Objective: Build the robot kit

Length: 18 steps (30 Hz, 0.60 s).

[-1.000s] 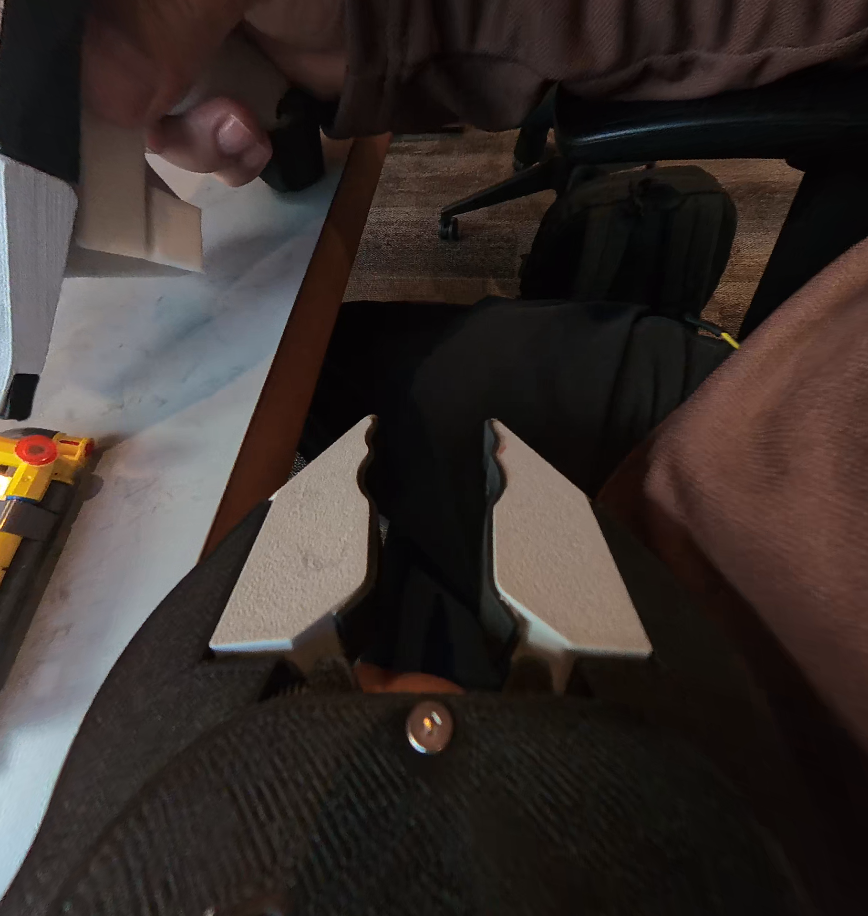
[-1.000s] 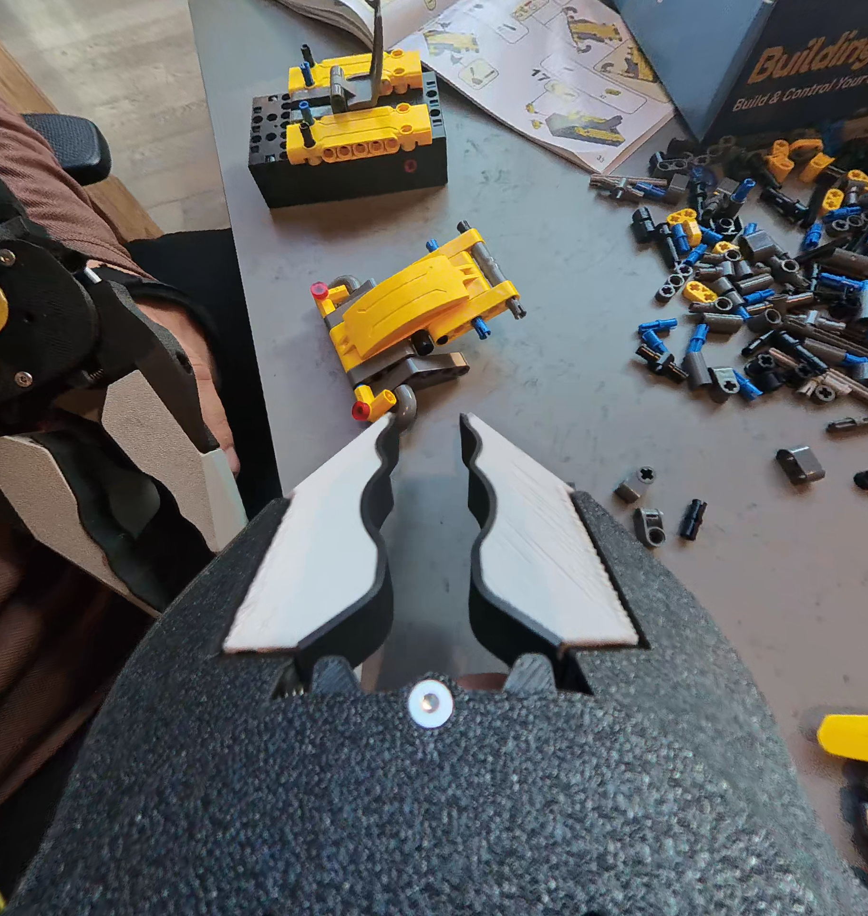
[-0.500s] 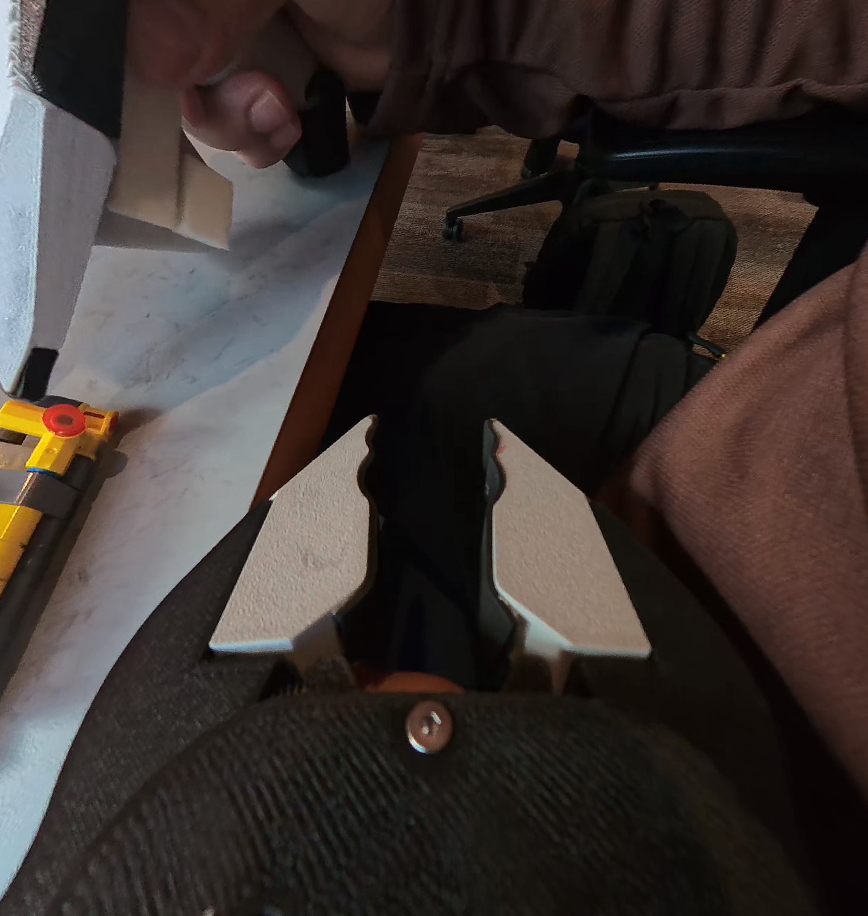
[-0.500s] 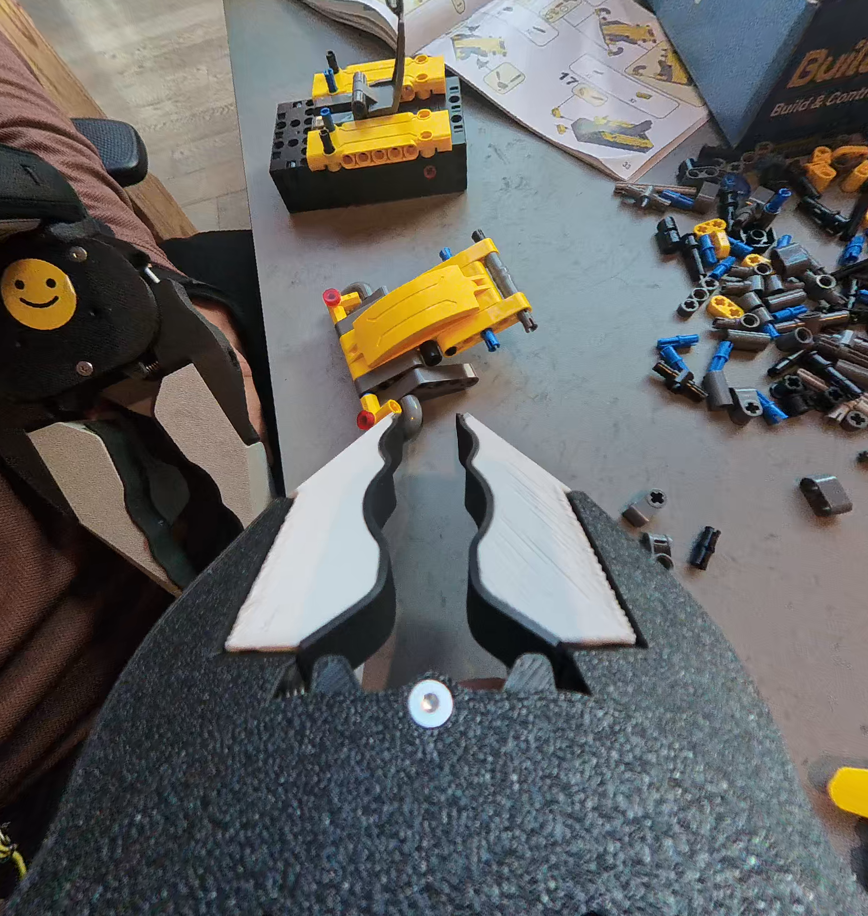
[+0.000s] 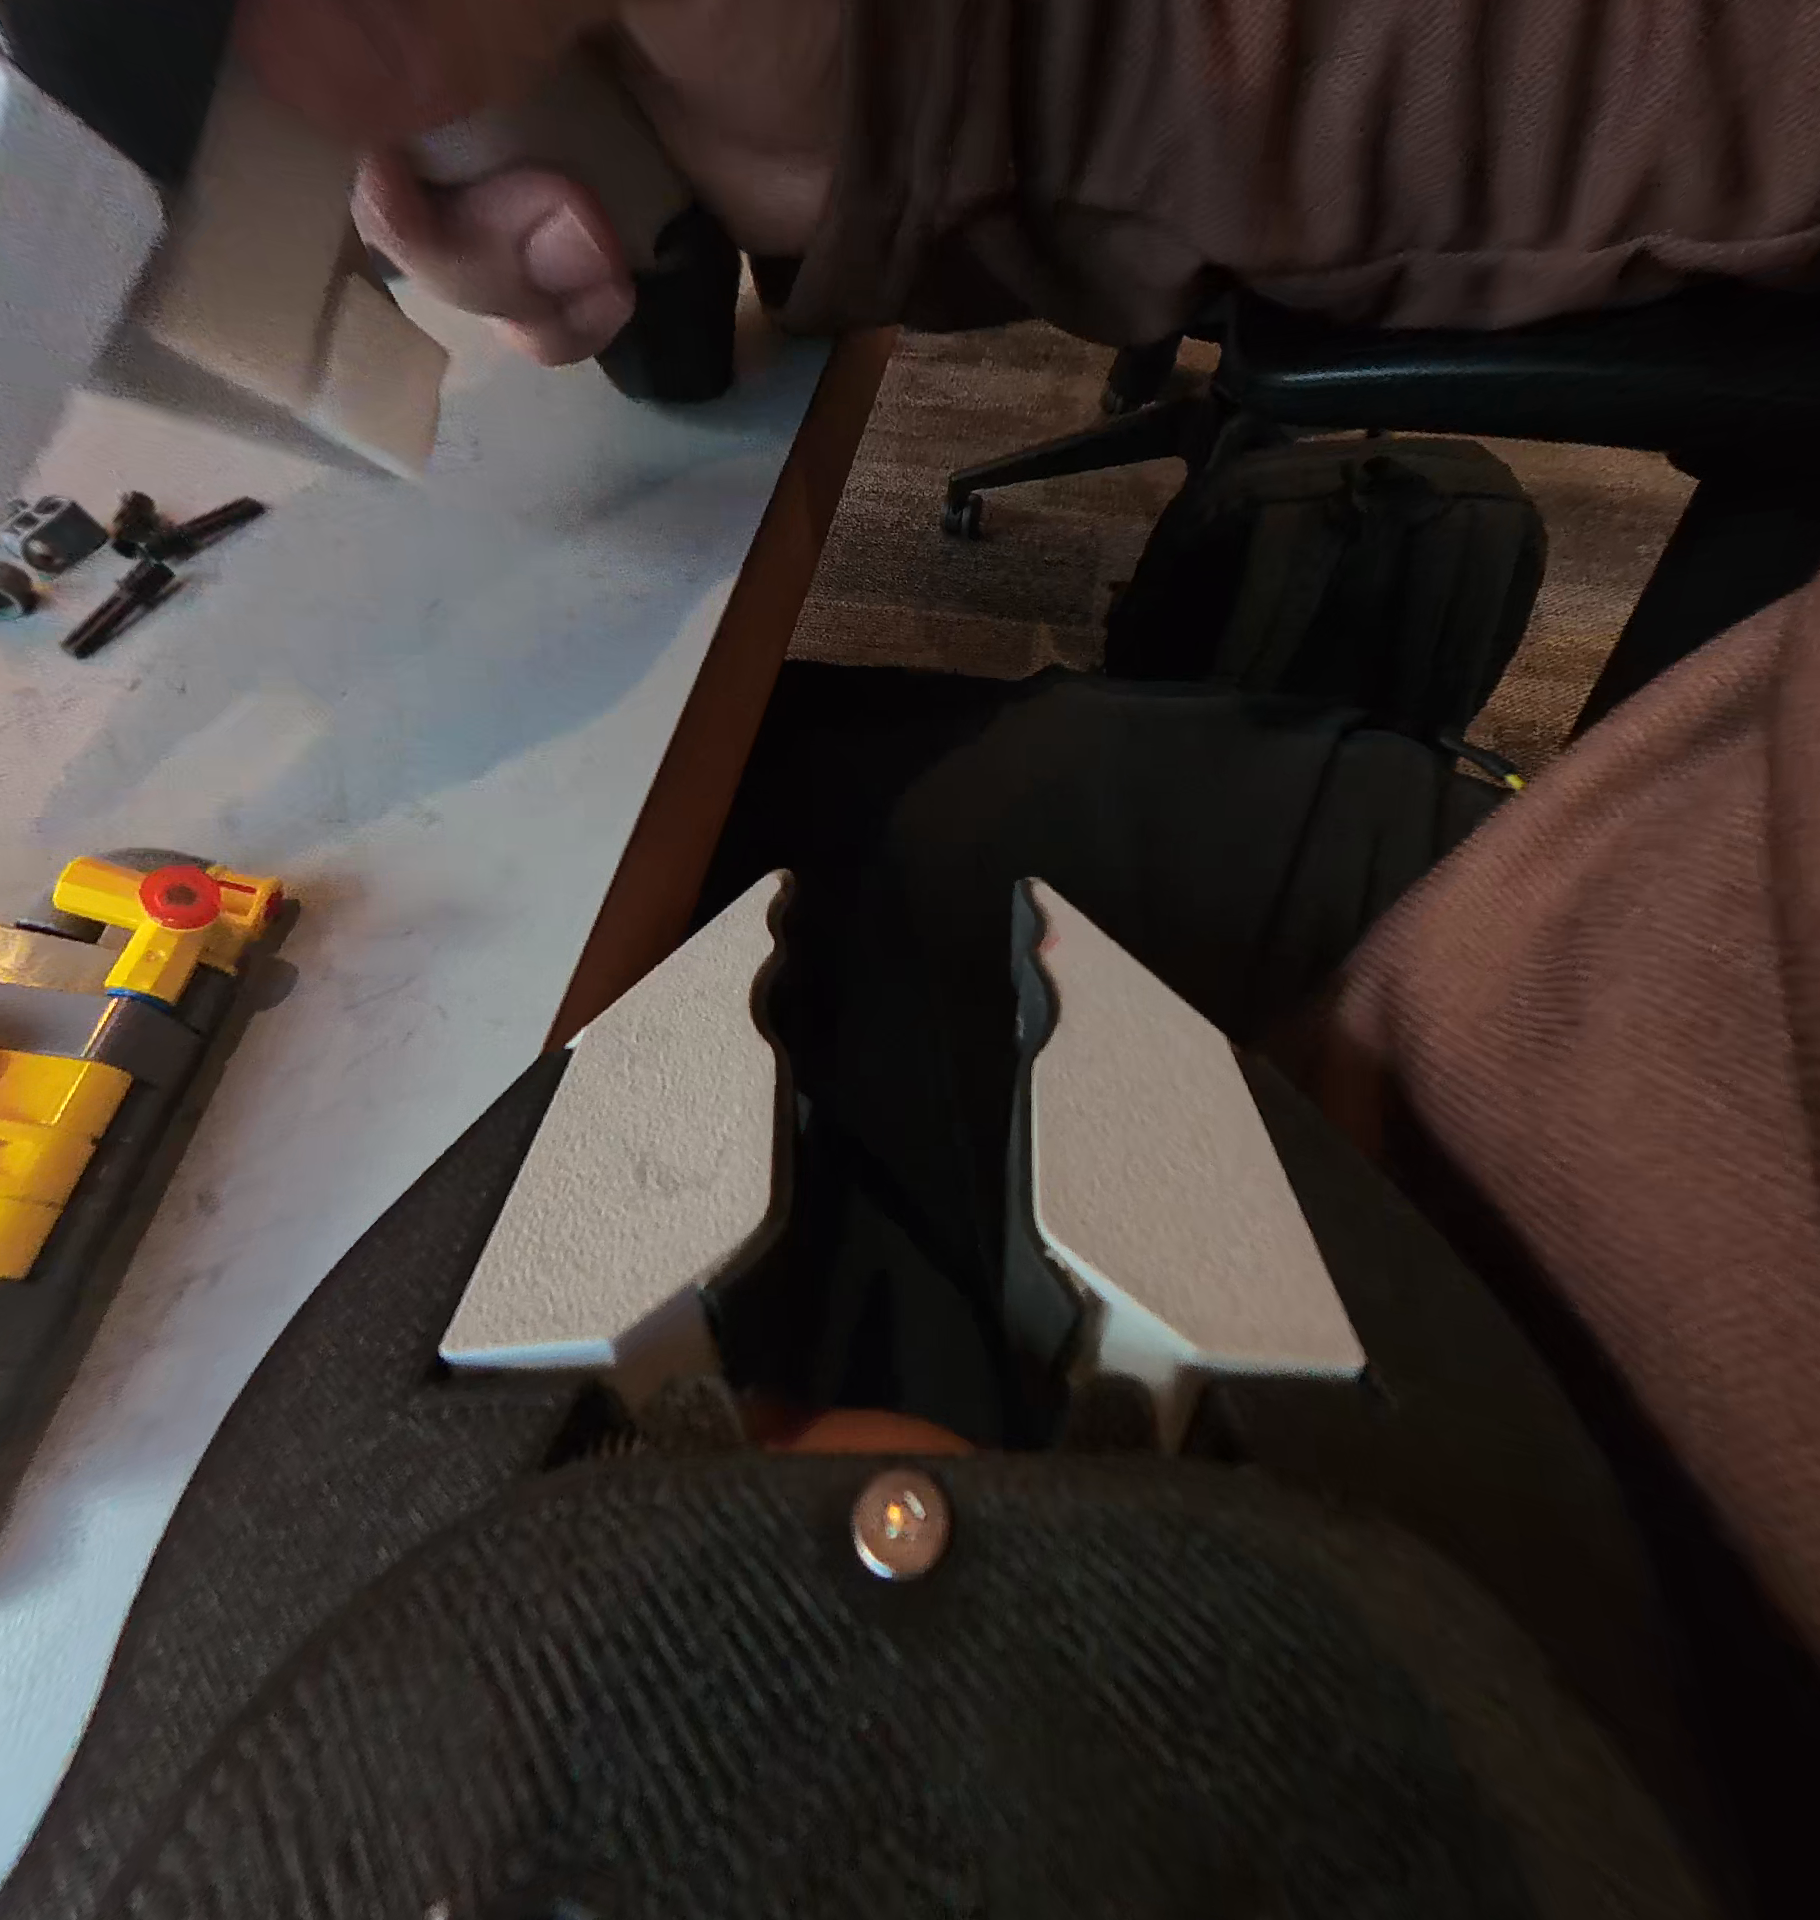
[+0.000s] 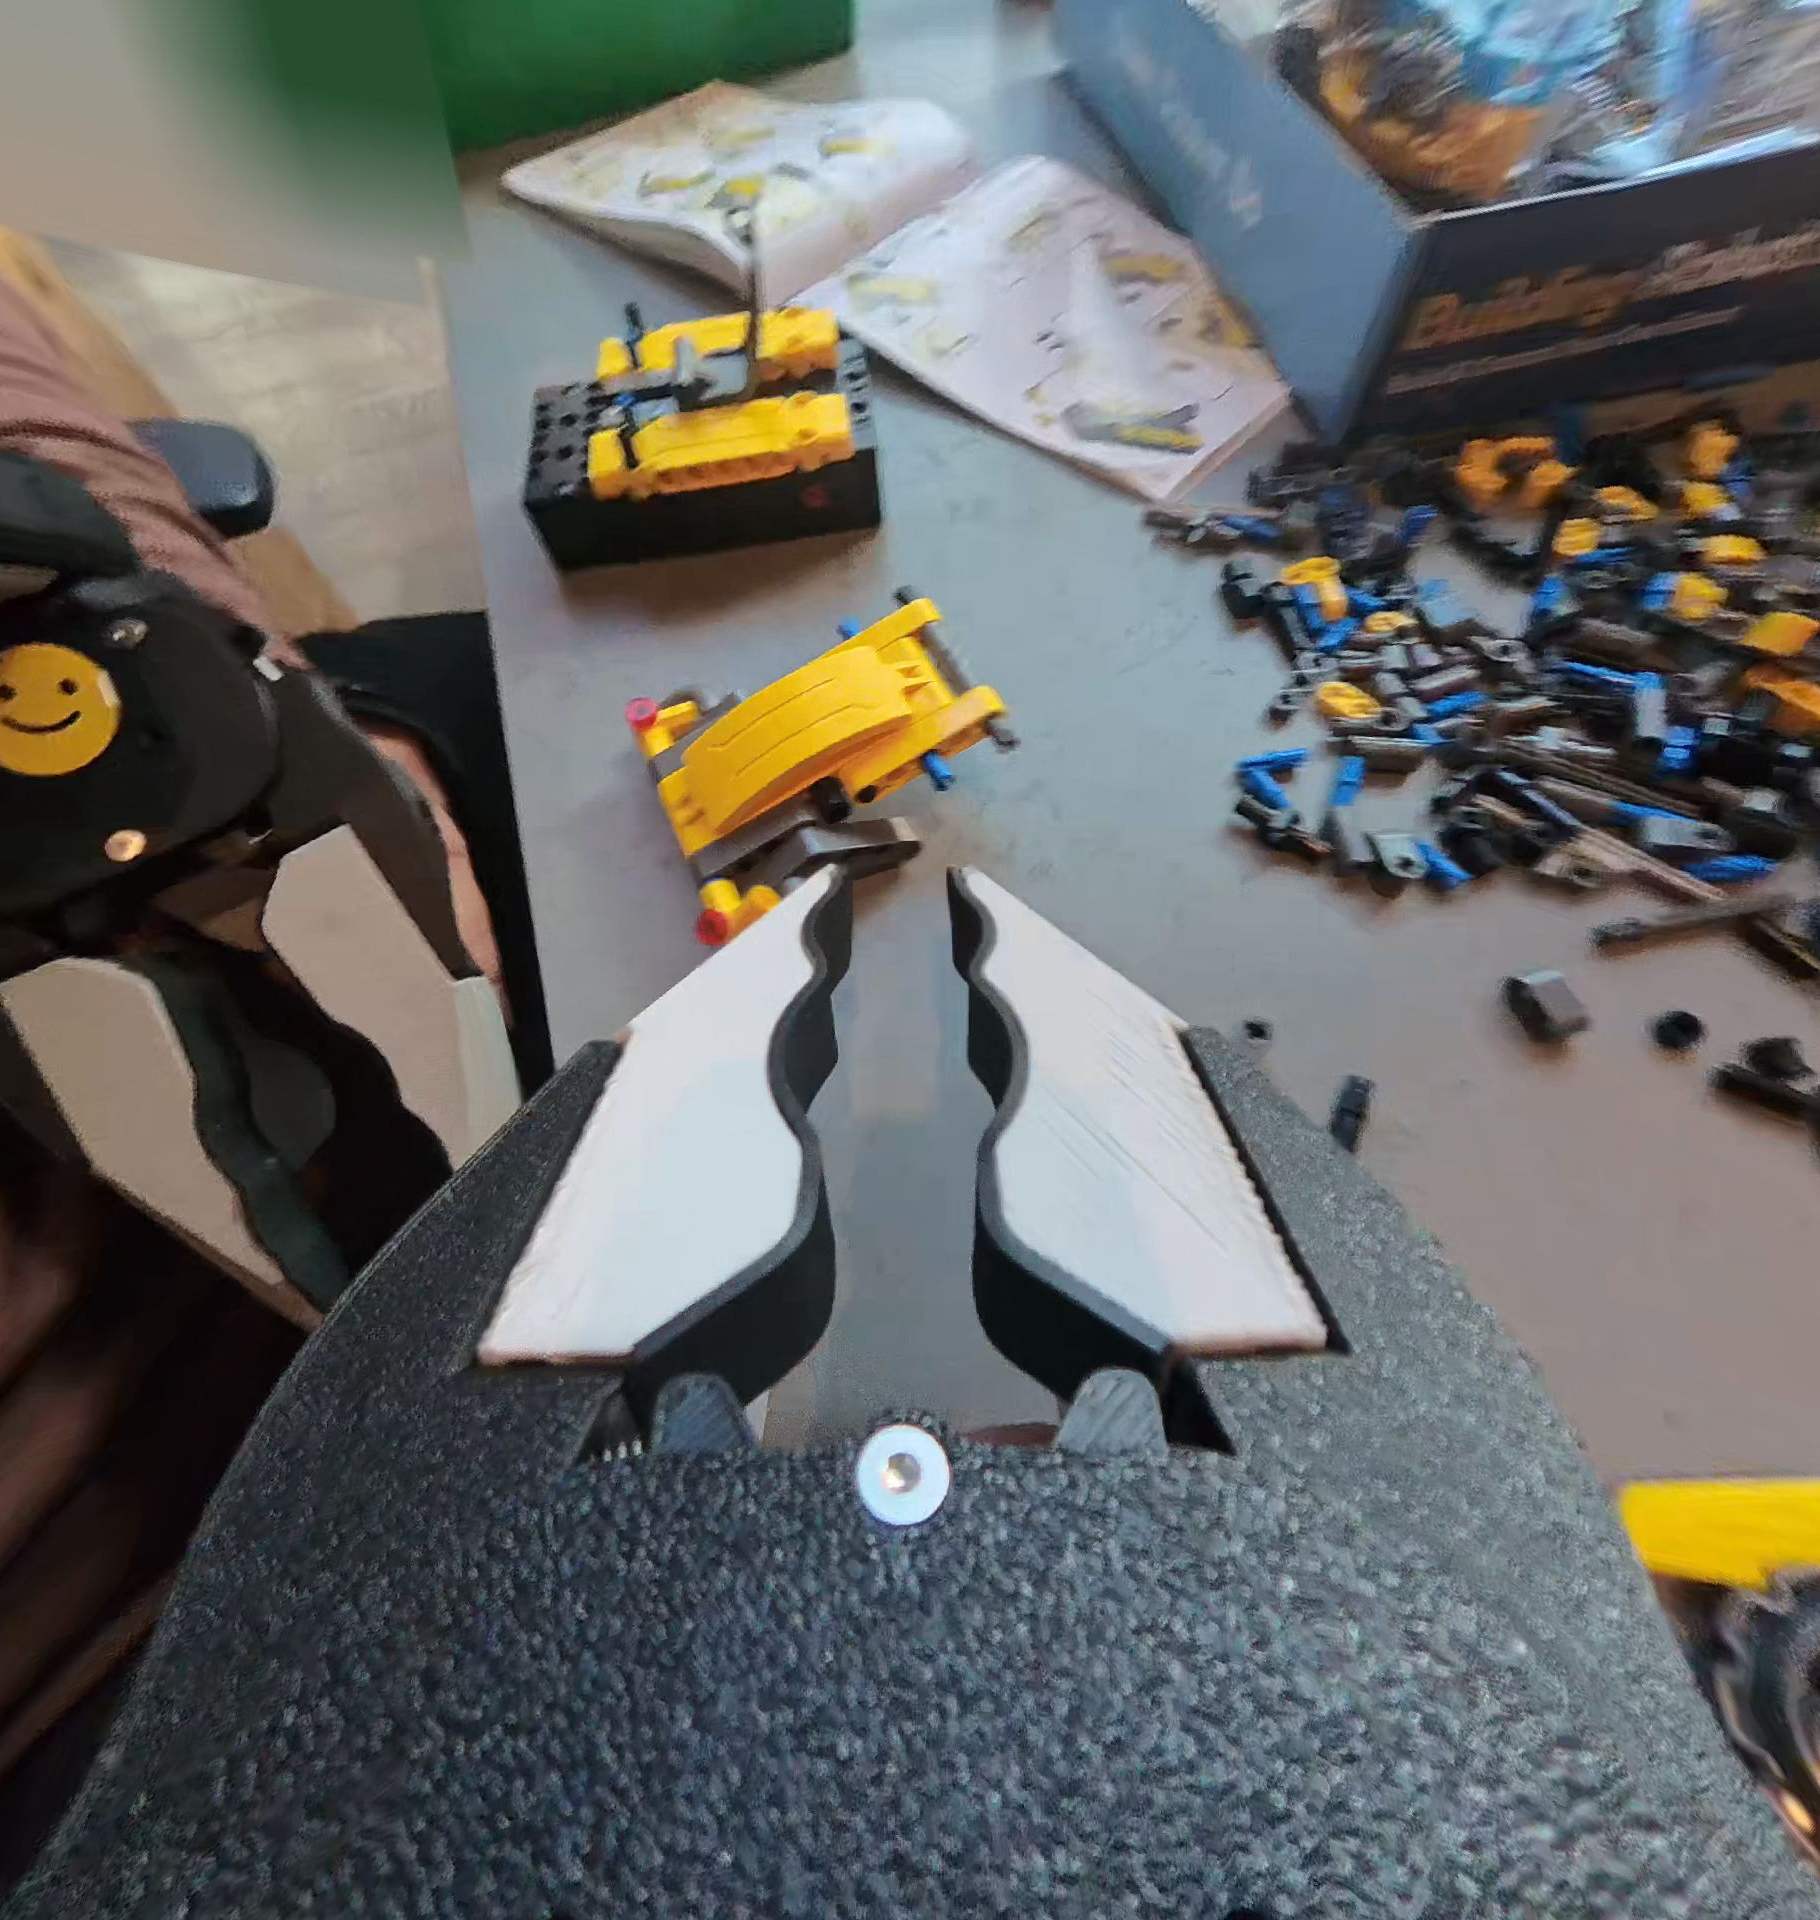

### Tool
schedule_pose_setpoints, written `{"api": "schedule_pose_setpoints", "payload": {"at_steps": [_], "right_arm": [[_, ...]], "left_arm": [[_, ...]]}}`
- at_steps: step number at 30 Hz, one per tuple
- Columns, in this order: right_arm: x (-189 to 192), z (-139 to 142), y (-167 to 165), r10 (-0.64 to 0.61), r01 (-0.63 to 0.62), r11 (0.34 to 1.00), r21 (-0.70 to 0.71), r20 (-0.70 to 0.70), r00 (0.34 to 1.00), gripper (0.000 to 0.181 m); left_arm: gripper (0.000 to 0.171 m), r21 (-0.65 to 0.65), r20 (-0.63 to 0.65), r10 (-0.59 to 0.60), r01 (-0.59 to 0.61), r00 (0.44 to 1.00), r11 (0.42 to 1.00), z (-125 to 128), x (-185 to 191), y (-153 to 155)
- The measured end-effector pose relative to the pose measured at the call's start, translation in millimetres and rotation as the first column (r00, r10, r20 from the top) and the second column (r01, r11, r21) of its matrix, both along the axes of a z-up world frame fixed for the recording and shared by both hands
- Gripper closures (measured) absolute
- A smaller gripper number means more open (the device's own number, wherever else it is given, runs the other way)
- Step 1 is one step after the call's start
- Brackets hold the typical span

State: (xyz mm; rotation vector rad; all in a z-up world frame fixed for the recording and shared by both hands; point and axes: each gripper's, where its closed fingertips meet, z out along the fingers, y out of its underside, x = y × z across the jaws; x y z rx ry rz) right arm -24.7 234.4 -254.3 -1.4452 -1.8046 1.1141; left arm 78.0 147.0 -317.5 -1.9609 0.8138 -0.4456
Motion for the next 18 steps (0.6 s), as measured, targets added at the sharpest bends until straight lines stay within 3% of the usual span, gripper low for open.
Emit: {"api": "schedule_pose_setpoints", "payload": {"at_steps": [3,6,18], "right_arm": [[14.5,-2.5,35.9,-0.16,0.158,0.985,0.065,0.019,0.987,0.169],[29.2,-2.6,54.1,-0.233,0.23,0.97,0.081,0.032,0.972,0.168],[43.9,-38.6,56.1,-0.223,0.202,0.973,0.108,0.227,0.948,0.17]], "left_arm": [[0.133,-0.001,-0.01,0.001,-0.001,1.0,1.0,-1.7,0.3,0.4],[0.133,0.003,-0.025,-0.005,0.005,1.0,1.0,-3.5,2.1,0.2],[0.133,0.011,-0.049,-0.024,0.024,0.999,1.0,-5.6,5.5,-1.1]]}}
